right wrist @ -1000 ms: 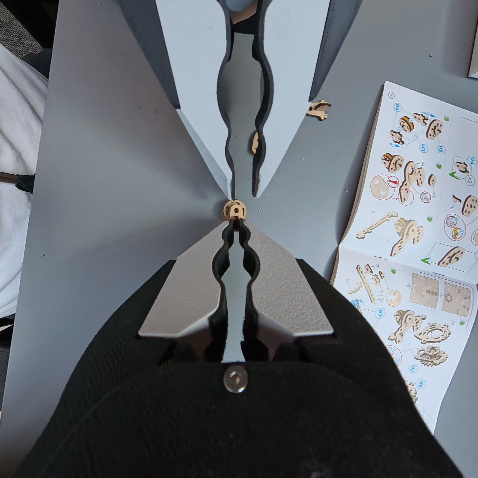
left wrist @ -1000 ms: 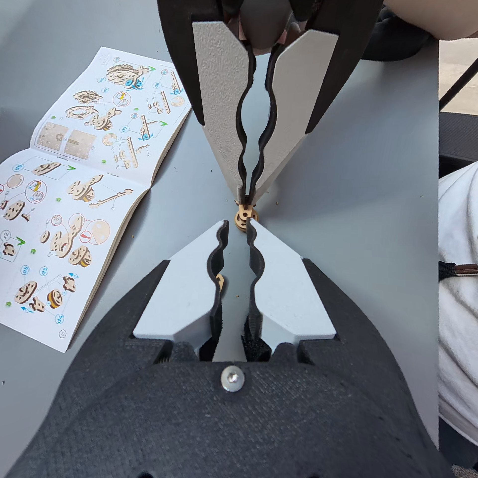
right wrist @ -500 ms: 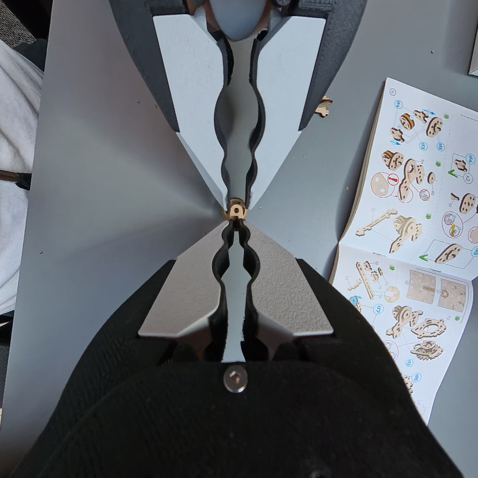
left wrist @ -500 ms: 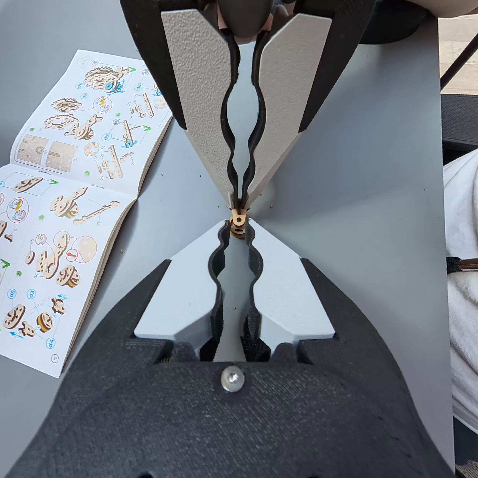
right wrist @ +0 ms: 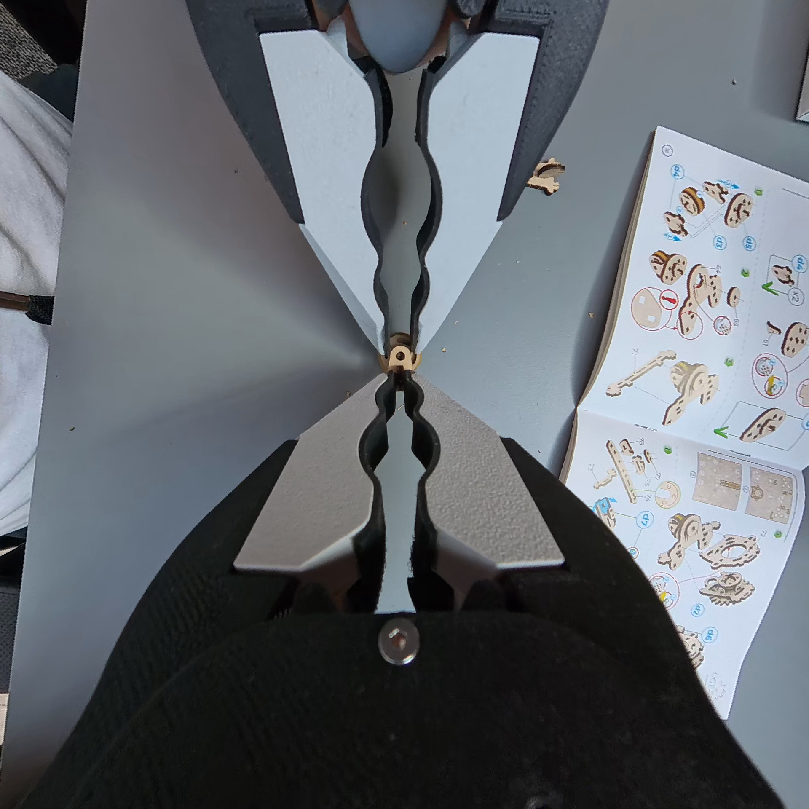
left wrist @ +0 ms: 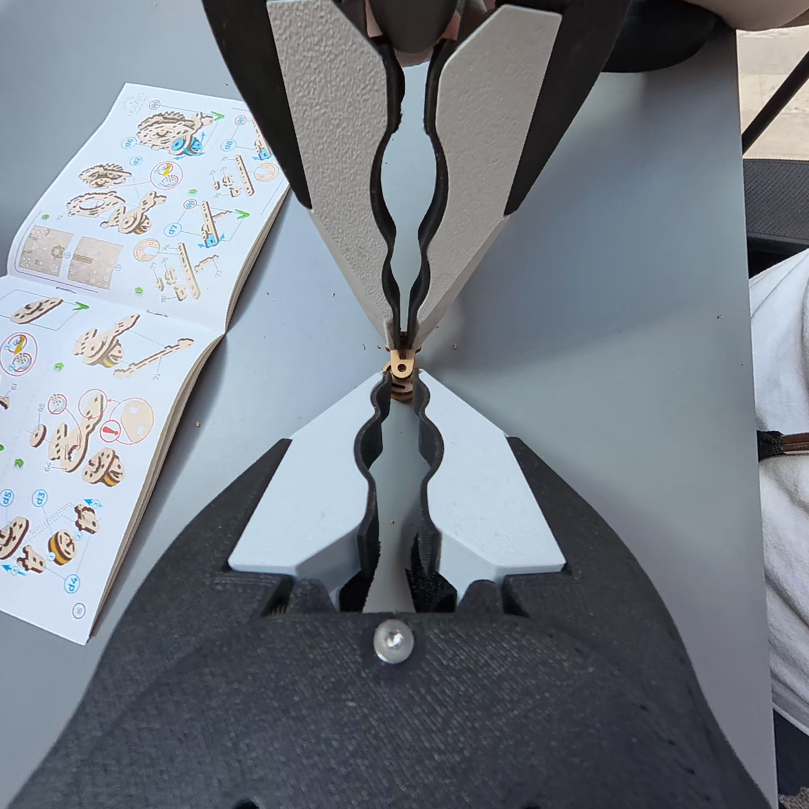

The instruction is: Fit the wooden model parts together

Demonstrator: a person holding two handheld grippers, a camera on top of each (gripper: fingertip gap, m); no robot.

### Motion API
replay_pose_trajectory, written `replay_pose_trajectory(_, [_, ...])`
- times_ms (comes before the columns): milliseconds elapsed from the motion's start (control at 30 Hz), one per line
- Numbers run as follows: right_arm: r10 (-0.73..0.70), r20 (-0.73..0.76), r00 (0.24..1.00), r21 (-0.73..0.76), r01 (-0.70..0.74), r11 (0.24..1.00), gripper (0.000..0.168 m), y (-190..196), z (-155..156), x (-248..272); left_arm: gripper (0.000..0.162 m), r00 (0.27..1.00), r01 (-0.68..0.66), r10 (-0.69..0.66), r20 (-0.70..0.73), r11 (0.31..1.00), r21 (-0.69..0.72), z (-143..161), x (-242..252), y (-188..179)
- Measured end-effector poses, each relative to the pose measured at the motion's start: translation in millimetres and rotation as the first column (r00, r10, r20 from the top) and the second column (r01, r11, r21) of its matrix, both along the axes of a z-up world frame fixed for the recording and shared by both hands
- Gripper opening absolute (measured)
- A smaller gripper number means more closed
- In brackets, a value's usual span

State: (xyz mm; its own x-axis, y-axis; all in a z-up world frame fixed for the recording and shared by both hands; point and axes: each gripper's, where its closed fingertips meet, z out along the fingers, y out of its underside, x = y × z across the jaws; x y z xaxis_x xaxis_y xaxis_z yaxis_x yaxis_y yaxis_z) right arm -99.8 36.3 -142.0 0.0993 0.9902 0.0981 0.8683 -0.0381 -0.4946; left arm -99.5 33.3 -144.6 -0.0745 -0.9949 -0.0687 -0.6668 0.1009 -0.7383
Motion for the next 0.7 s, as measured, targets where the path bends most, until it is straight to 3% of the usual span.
replay_pose_trajectory(33, [-0.002,-0.001,1.0,0.001,0.002,1.0,0.003,0.2,0.0,-0.2,0.008,1.0,-0.002,0.002,0.001,1.0,-0.003,-0.1,-0.3,0.2])
replay_pose_trajectory(533, [0.0,0.037,0.999,0.01,0.0,1.0,0.003,-0.8,-4.1,-2.2,0.008,0.992,-0.077,0.092,0.089,0.985,-0.157,13.6,-3.5,9.1])
replay_pose_trajectory(700, [-0.001,0.04,0.999,0.015,0.0,1.0,0.003,-0.7,-4.1,-2.4,0.022,0.989,-0.134,0.145,0.041,0.971,-0.196,6.5,-3.7,16.4])
